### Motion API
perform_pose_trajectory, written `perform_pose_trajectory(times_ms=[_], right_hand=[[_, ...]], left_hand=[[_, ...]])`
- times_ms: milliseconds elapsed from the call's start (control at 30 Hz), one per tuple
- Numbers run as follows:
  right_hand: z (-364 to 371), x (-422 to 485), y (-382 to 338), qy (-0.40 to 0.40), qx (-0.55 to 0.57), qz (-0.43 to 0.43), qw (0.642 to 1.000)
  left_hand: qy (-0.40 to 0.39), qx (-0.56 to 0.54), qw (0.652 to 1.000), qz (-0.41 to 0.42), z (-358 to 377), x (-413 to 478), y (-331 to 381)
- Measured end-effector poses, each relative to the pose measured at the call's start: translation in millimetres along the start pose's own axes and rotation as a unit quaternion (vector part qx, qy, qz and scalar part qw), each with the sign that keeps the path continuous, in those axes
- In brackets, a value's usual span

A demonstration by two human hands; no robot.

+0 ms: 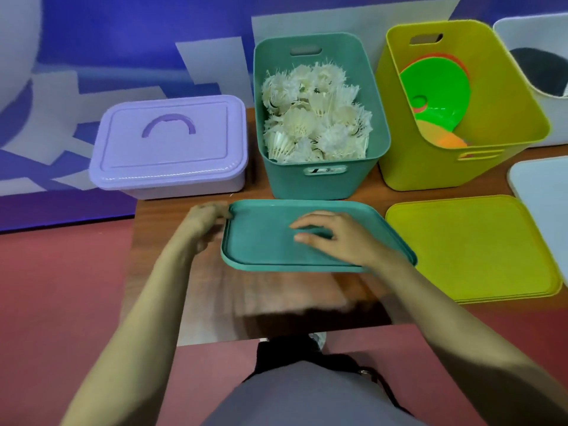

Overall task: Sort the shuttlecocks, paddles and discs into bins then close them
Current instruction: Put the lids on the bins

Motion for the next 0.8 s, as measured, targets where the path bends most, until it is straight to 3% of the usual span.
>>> perform_pose_trajectory(times_ms=[100, 333, 567, 700, 800], right_hand=[[-14, 0, -30, -0.005, 0.008, -0.029, 1.000], [-31, 12, -56, 0.001, -0.087, -0.090, 0.992], [-35, 27, -68, 0.090, -0.160, -0.137, 0.974], [-38, 31, -76, 0.130, -0.148, -0.159, 0.967], [-62, 37, -83, 0.210, -0.071, -0.129, 0.967]], left_hand=[[0.014, -0.037, 0.999, -0.020, -16, 4, 6], [-0.046, -0.152, 0.986, -0.051, -25, 9, 8], [-0.062, -0.294, 0.951, -0.071, -21, 4, 9], [-0.032, -0.284, 0.956, -0.066, -18, -2, 4], [0.029, -0.268, 0.963, 0.009, -19, -10, 6]])
Point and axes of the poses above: each hand's wrist, its own x-axis towards the middle knuckle, its own z-axis out of the palm, y = z × x, the point moved 7 cm from there along x, towards the middle knuckle, and after that the axes turned 6 degrees about x, right-handed, at the moved point
